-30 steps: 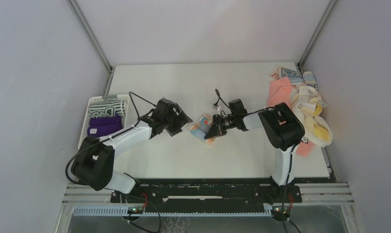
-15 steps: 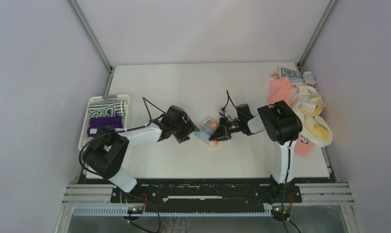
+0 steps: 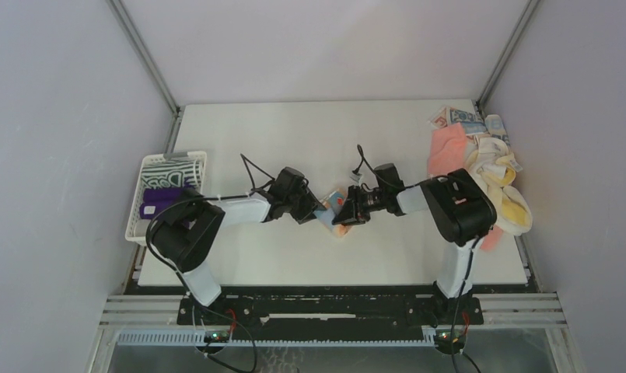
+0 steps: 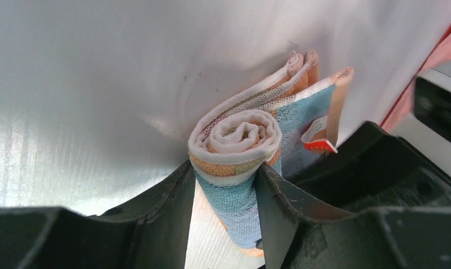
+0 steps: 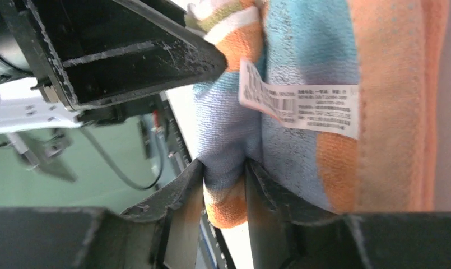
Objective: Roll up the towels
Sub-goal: Roll the towel at the center of the board.
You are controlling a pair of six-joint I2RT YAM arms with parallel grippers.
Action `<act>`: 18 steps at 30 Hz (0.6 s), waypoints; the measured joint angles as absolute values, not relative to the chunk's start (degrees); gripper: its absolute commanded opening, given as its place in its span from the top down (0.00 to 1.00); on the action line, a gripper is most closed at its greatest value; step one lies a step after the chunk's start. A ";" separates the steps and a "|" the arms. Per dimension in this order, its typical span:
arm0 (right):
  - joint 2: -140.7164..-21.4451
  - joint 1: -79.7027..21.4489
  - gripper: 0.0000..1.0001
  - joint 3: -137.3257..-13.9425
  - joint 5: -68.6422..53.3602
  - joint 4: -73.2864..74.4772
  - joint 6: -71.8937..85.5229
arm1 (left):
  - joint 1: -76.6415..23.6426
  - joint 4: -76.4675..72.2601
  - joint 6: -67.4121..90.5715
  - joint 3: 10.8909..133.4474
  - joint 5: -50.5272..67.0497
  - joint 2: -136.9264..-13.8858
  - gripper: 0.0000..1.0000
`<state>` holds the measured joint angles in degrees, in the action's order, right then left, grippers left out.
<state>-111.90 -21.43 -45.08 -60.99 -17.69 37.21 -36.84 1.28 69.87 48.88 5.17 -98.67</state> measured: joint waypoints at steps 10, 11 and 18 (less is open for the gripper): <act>-84.60 -35.86 0.46 -45.45 -24.21 5.02 18.57 | -36.97 1.17 69.34 48.99 5.15 -98.91 0.52; -83.11 -38.52 0.46 -45.93 -19.73 6.50 16.84 | -36.99 1.28 69.28 49.17 5.17 -99.02 0.52; -83.42 -53.47 0.46 -49.30 5.06 13.17 9.02 | -37.21 1.93 68.31 50.24 5.34 -99.66 0.51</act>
